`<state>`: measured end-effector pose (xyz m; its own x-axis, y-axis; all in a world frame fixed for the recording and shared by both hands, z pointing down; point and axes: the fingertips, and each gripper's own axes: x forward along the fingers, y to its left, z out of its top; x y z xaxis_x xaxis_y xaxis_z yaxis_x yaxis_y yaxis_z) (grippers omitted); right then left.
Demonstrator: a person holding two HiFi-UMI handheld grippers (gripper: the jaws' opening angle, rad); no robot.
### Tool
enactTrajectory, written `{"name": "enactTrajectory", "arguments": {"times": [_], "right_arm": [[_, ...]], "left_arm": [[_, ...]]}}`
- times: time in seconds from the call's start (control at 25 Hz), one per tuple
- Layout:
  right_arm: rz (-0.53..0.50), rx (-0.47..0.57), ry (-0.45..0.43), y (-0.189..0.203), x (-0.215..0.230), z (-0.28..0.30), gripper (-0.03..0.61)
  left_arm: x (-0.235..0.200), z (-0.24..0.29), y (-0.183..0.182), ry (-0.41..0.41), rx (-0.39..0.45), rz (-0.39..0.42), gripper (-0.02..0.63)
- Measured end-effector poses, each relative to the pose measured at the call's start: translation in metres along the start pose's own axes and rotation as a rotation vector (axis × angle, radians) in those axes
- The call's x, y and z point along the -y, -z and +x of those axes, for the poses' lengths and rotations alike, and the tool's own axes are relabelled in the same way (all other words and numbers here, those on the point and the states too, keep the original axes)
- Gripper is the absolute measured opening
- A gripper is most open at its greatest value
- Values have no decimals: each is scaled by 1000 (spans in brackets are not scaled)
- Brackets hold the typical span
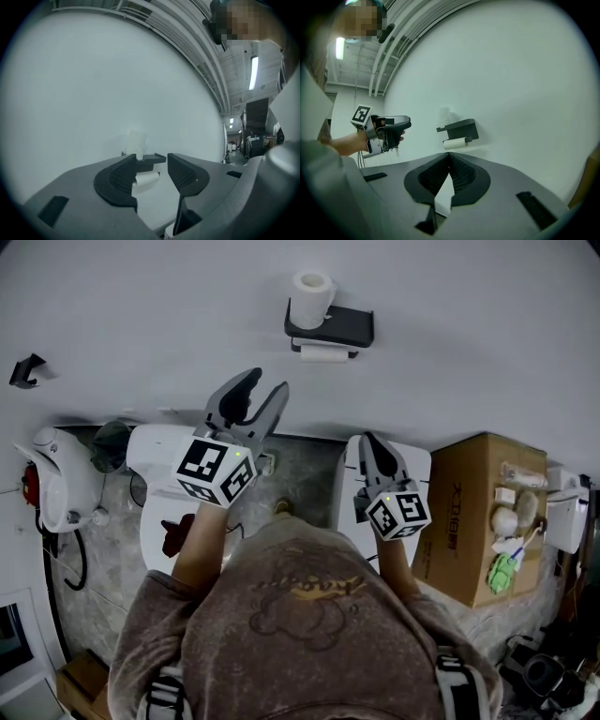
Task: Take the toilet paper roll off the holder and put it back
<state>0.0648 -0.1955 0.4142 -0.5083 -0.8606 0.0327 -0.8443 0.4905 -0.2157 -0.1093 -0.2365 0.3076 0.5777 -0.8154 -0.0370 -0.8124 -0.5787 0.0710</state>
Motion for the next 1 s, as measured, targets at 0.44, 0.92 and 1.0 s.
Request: {"name": "enactTrajectory", "arguments": {"times": [0.44,0.92,1.0], "right_arm": [[2,0,26,0,9,-4,-3],[1,7,71,-3,22,-12,-5],[3,5,80,-3,24,-13,-5]], "left_arm": [[-28,47,-23,17,3,33,336],[-44,110,-33,36,-42,108,360],[-46,120,-33,39,-50,121,360]]}}
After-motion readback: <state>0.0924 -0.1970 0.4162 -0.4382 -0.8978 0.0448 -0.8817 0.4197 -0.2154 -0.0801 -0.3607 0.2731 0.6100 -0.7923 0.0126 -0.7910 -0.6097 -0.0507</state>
